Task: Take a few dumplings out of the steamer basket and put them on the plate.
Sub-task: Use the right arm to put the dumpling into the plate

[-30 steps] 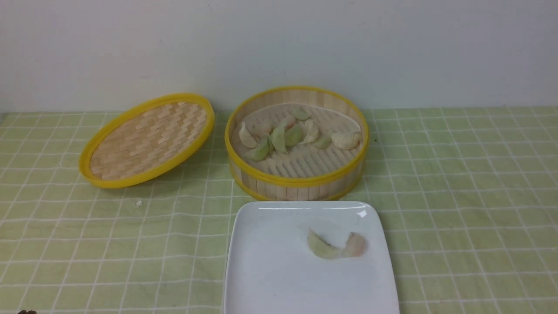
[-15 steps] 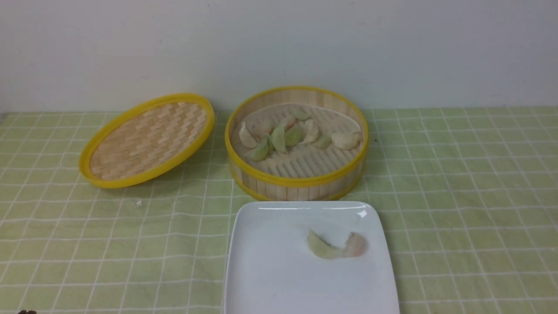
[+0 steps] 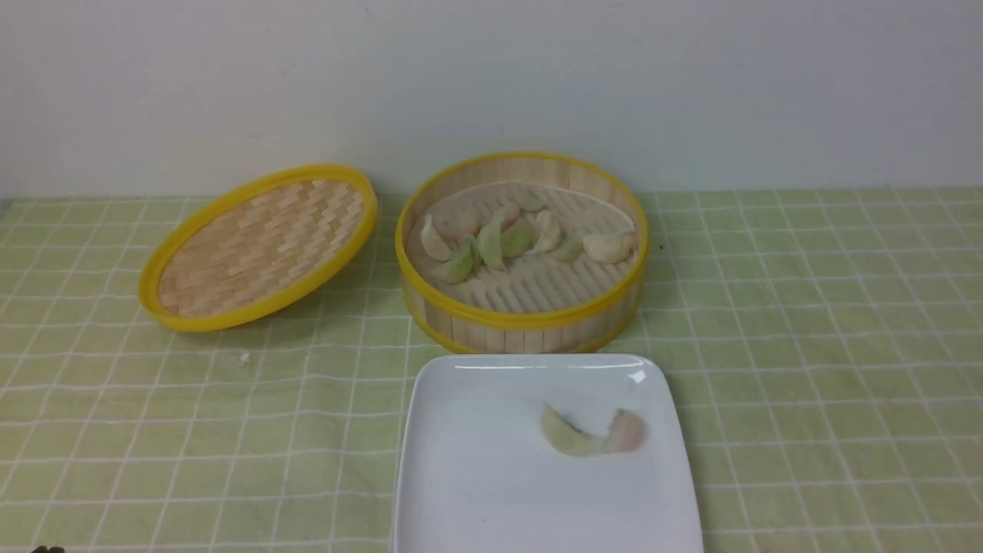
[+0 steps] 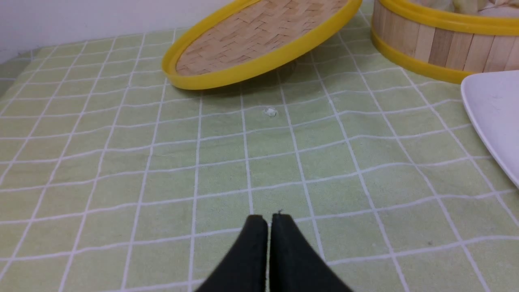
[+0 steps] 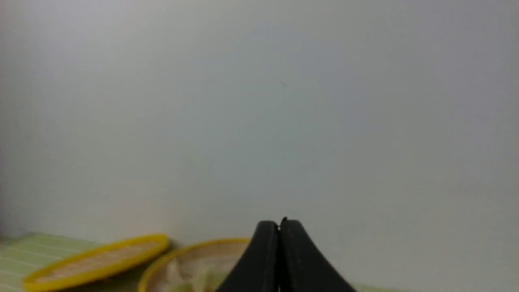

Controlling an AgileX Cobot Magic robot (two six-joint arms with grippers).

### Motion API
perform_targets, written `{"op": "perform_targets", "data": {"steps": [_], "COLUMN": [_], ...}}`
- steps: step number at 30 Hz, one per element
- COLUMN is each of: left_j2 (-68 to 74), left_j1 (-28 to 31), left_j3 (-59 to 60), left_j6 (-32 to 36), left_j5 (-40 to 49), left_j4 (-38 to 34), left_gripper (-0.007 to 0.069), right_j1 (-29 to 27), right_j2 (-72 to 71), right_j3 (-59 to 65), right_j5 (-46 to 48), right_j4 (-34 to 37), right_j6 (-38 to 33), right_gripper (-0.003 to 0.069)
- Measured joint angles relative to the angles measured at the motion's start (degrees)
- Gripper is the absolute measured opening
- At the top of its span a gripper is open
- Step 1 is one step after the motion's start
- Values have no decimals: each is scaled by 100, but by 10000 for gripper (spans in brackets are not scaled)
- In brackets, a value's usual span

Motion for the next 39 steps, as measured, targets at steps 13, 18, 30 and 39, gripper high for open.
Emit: {"op": "perform_targets", "data": {"steps": [13,18,30,39], "left_j2": [0,0,0,0], "left_j1": [0,0,0,0], "left_j3": [0,0,0,0], "left_j6": [-2,-2,-2,-2], "left_j5": [-11,-11,-11,-11], "left_j4": [0,0,0,0], "left_gripper": [-6,-6,-6,-6], "right_j1": [-1487,-1487,-1487,-1487], "right_j2": [-84,-94,-94,-94], "right_j3": [2314,2327,2327,2327], "right_j5": [-71,-142,-136,-136], "right_j4": [-26,-21,-21,-21], "right_j6": [-17,-17,-17,-17], "right_gripper": [-14,-14,-14,-14]}}
